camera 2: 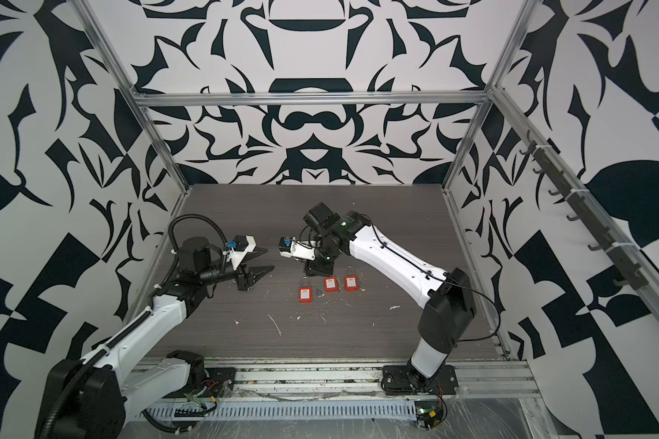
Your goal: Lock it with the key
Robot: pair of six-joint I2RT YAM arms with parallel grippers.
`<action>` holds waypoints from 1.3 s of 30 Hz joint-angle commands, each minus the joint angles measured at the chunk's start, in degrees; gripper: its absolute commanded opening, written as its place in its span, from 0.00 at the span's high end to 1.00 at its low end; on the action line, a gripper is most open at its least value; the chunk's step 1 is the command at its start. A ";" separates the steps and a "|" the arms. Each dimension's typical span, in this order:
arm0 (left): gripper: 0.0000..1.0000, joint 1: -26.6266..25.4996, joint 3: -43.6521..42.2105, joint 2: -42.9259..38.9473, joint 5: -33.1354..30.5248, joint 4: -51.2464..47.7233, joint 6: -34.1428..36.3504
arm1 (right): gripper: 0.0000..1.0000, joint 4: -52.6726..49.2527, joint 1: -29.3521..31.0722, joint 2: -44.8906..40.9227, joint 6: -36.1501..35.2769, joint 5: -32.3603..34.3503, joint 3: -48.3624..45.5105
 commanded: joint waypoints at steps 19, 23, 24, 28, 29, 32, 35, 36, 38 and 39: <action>0.54 -11.80 5.57 7.93 4.67 -0.73 20.83 | 0.81 -5.83 0.15 -1.92 -1.35 -10.60 1.78; 0.62 -12.62 5.55 8.07 3.22 -0.84 21.46 | 0.81 -6.56 0.14 -2.12 -1.79 -11.53 2.06; 0.63 -12.63 5.56 8.08 3.10 -0.87 21.54 | 0.81 -6.71 0.13 -2.08 -1.80 -11.55 2.17; 0.72 -12.89 5.34 7.95 2.86 -0.94 21.82 | 0.81 -7.57 0.13 -1.97 -2.18 -11.62 2.61; 0.73 -12.89 5.34 7.75 2.83 -1.01 21.82 | 0.81 -7.73 0.20 -1.94 -2.16 -11.61 2.87; 0.76 -12.98 5.39 7.55 2.90 -1.83 22.24 | 0.81 -8.60 0.18 -1.80 -2.63 -12.21 3.66; 0.76 -13.06 5.20 7.41 3.00 -2.33 22.52 | 0.81 -9.54 0.15 -1.74 -3.82 -13.31 4.29; 0.76 -13.05 5.14 7.31 2.93 -2.51 22.73 | 0.81 -9.62 0.13 -1.86 -3.90 -13.68 4.33; 0.69 -13.27 5.14 7.16 2.37 -2.57 23.19 | 0.81 -9.87 0.14 -1.77 -3.96 -14.16 4.55; 0.69 -13.45 5.14 7.10 2.12 -2.62 23.31 | 0.81 -10.22 0.19 -1.64 -4.03 -14.29 4.66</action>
